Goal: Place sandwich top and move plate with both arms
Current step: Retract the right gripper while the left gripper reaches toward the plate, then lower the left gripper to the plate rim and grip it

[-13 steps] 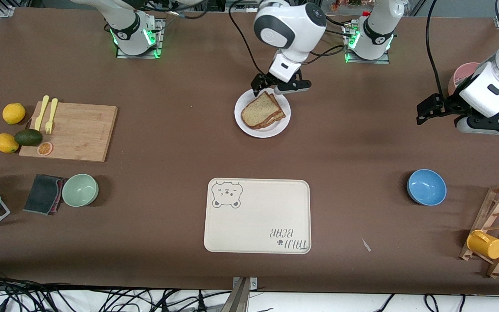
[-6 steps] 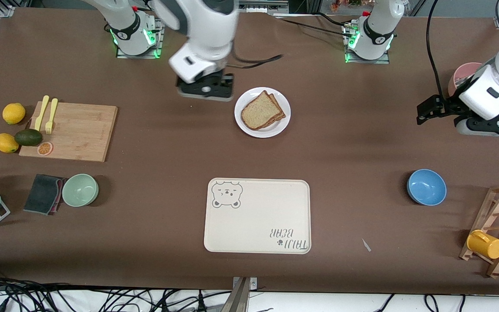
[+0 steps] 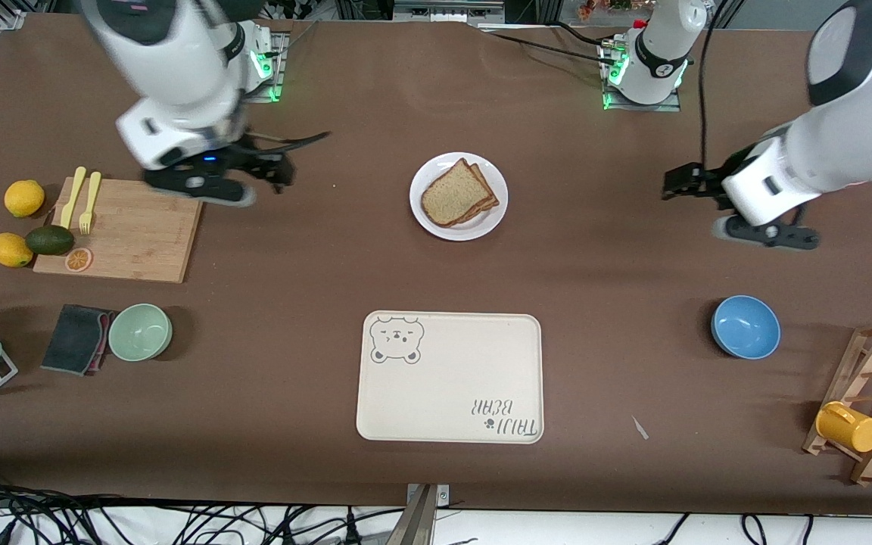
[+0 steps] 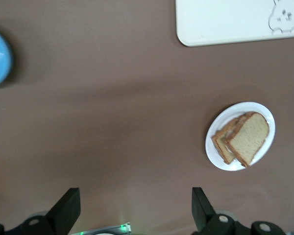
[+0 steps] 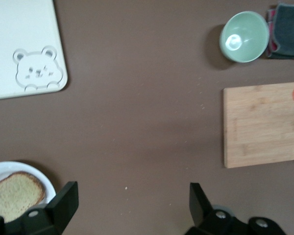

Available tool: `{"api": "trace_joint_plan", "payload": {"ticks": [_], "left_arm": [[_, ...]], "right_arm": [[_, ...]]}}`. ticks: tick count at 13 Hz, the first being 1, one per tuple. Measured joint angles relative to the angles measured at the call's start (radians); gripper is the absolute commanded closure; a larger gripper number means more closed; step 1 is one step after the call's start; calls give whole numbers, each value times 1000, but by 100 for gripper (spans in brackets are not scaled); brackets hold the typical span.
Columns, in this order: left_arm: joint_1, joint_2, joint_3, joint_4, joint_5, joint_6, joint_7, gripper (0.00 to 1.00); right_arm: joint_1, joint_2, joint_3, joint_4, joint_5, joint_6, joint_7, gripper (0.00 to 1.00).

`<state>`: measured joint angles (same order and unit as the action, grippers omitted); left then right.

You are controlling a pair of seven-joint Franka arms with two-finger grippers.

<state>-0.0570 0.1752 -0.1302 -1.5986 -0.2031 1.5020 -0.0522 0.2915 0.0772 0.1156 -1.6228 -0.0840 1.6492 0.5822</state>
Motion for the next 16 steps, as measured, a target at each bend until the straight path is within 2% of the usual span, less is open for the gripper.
{"api": "trace_joint_plan", "payload": {"ticks": [2, 4, 8, 10, 12, 15, 16], "left_arm": [[-37, 71, -1, -1, -92, 5, 0, 0], [-54, 128, -2, -1, -184, 30, 35, 0], [-64, 242, -17, -5, -309, 65, 240, 0], [-66, 292, -24, -27, -388, 116, 350, 0], [-69, 317, -33, -98, -453, 243, 470, 0], [-82, 333, -60, -260, -604, 454, 644, 1], [-90, 339, -70, -306, -646, 512, 700, 9]], "right_arm": [[-49, -33, -62, -2, 9, 12, -136, 0], [-125, -44, -70, -2, 17, 13, -242, 0], [-303, -62, -70, 4, 95, -6, -373, 1], [-336, -73, -70, 18, 102, -60, -414, 1], [-341, -76, -68, 29, 103, -89, -428, 1], [-341, -69, -61, 70, 103, -116, -429, 1], [-341, -65, -60, 82, 103, -123, -429, 0]]}}
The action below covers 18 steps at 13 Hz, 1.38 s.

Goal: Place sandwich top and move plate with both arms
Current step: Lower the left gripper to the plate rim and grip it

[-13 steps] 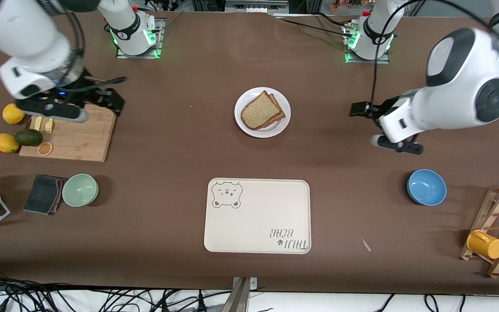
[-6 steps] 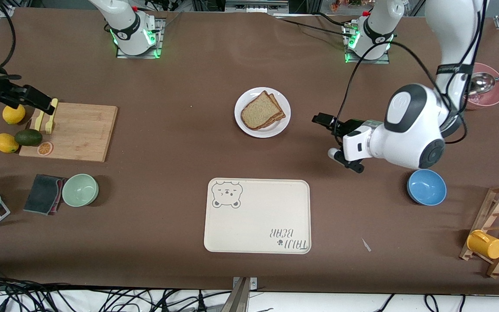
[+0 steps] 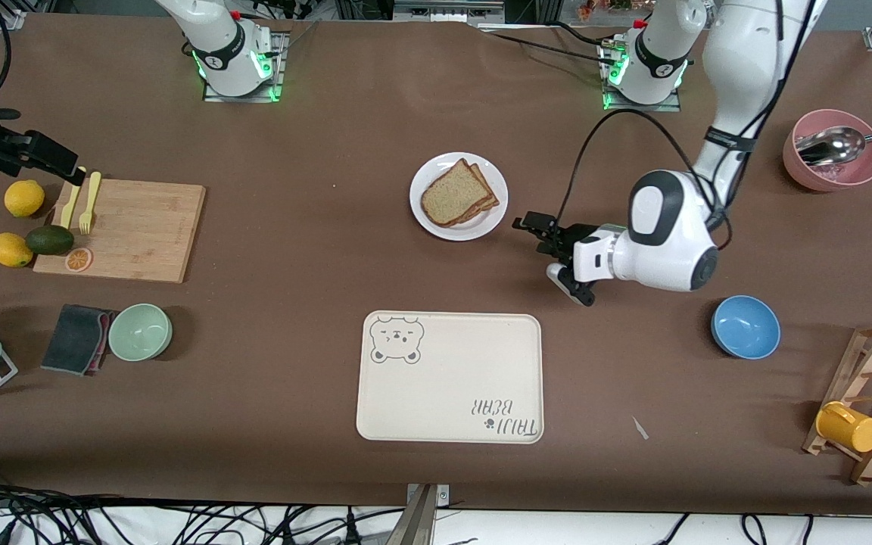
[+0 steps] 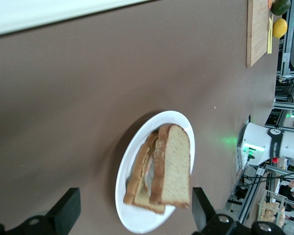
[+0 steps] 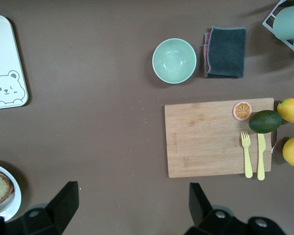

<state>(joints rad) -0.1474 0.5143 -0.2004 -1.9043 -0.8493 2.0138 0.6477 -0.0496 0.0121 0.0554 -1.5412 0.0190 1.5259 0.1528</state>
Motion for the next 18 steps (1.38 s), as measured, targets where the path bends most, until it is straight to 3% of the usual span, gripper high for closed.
{"api": "trace_joint_plan", "payload": {"ticks": [1, 2, 6, 10, 15, 18], "left_arm": [[-8, 9, -5, -38, -46, 44, 59, 22], [-12, 20, -5, -65, -88, 65, 111, 28], [-12, 77, -8, -87, -142, 113, 217, 34], [-21, 123, -28, -96, -287, 149, 350, 36], [-29, 131, -35, -109, -299, 149, 384, 52], [-46, 131, -36, -113, -299, 149, 386, 52]], "right_arm": [[0, 4, 1, 7, 0, -2, 0, 0], [0, 7, 2, 12, 0, -2, 0, 0], [-1, 9, 4, 14, 0, -2, -2, 0], [-4, 9, 1, 14, 0, -2, -18, 0], [-4, 14, 2, 17, 0, -2, -22, 0], [-3, 19, 6, 20, 0, -2, -22, 0]]}}
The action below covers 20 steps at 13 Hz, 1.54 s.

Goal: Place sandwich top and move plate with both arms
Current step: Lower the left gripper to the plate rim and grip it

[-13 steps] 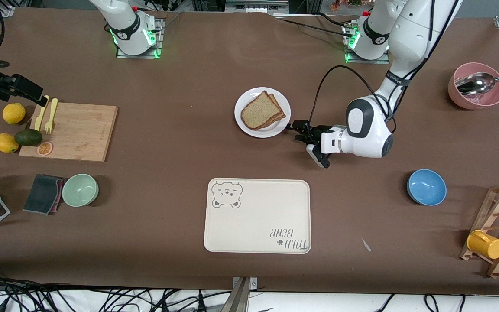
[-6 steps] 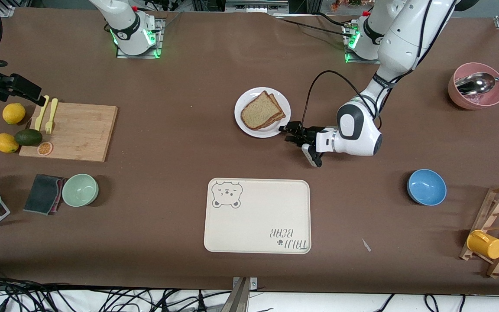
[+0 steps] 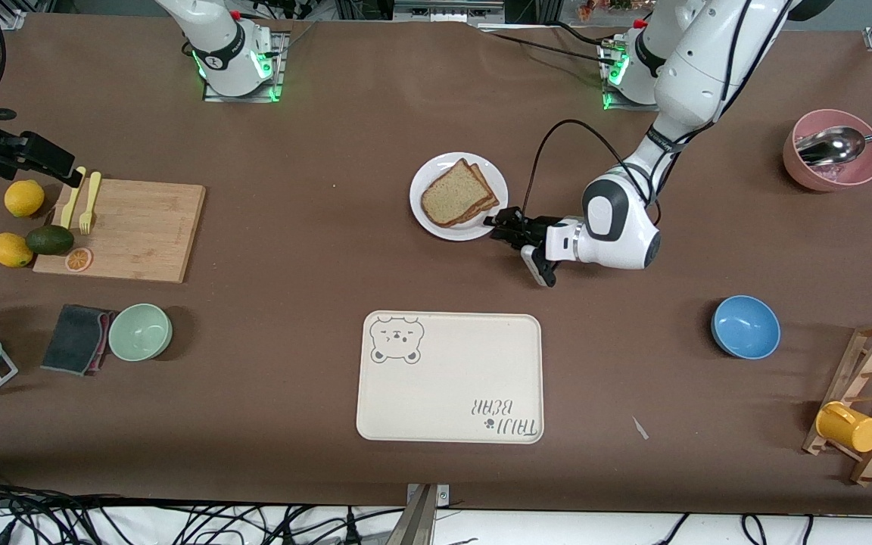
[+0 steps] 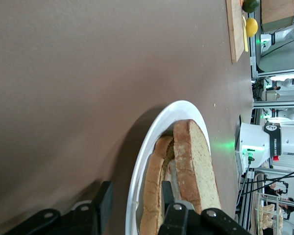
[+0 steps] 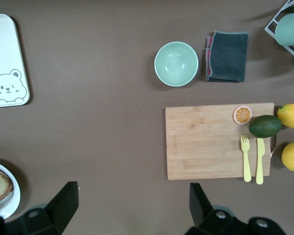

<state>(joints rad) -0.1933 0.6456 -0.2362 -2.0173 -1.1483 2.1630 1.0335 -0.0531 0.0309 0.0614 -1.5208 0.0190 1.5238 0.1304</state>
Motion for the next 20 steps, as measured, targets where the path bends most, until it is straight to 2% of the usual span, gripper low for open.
{"api": "trace_joint_plan", "payload": {"ticks": [2, 5, 10, 15, 16, 20], "left_arm": [[-5, 0, 0, -3, 0, 0, 0, 55], [-5, 0, 0, -12, 0, 0, 5, 81], [-5, 0, 0, -21, 0, 2, 35, 84], [-5, 1, 0, -23, 0, 2, 37, 95], [-7, 1, 0, -23, 0, 2, 38, 100], [-12, 1, -1, -23, 0, 2, 40, 100]], "right_arm": [[0, 0, 3, 0, 0, -1, 0, 0], [1, 0, 6, 2, 0, -1, 0, 0], [5, 0, 13, 2, 0, -1, 0, 0], [6, 3, 13, 2, 0, -1, 0, 0], [6, 5, 13, 2, 0, 0, 0, 0], [6, 8, 14, 2, 0, 0, 0, 0]]}}
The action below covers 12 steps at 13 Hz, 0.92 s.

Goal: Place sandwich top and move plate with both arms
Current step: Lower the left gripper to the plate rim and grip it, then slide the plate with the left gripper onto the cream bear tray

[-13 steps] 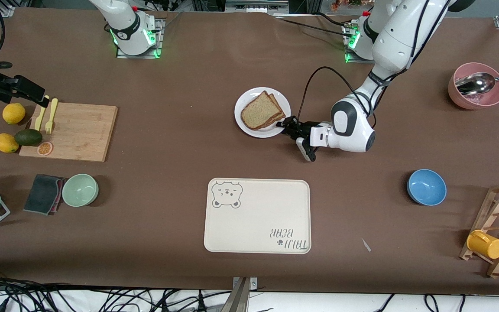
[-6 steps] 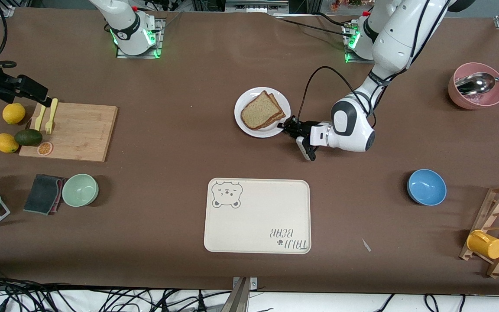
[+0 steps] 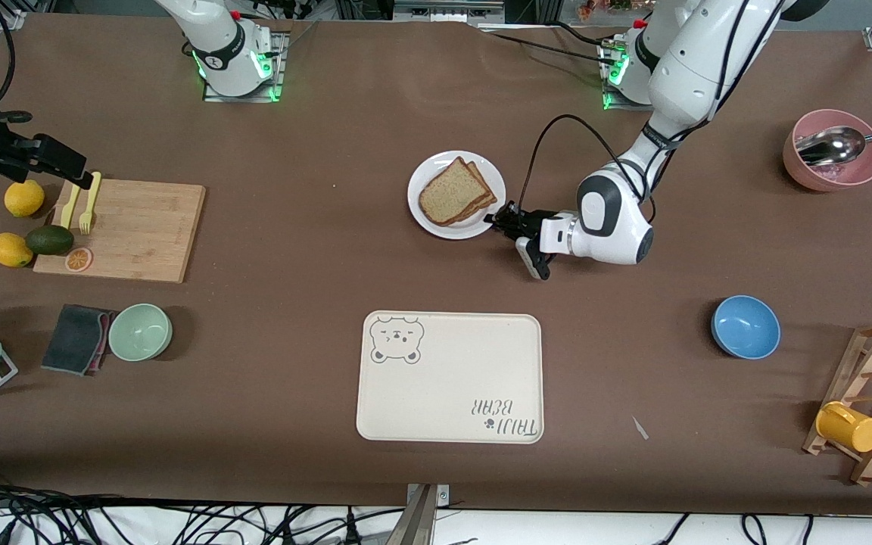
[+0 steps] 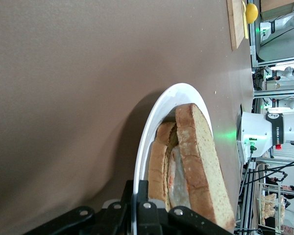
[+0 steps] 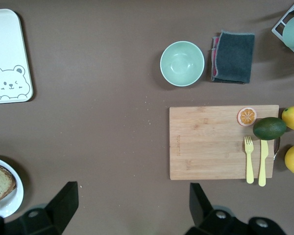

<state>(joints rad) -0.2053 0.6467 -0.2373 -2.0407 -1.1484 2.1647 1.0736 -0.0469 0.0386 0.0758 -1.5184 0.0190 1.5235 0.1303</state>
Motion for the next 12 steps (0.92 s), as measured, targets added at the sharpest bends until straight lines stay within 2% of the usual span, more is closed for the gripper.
{"api": "trace_joint_plan", "payload": {"ticks": [7, 12], "left_arm": [[22, -2, 1, 16, -1, -26, 1, 100], [72, -5, 3, 95, -31, -80, -62, 100]], "right_arm": [[8, 0, 20, 4, 0, -2, -1, 0], [10, -1, 19, 7, 0, -3, -1, 0]]}}
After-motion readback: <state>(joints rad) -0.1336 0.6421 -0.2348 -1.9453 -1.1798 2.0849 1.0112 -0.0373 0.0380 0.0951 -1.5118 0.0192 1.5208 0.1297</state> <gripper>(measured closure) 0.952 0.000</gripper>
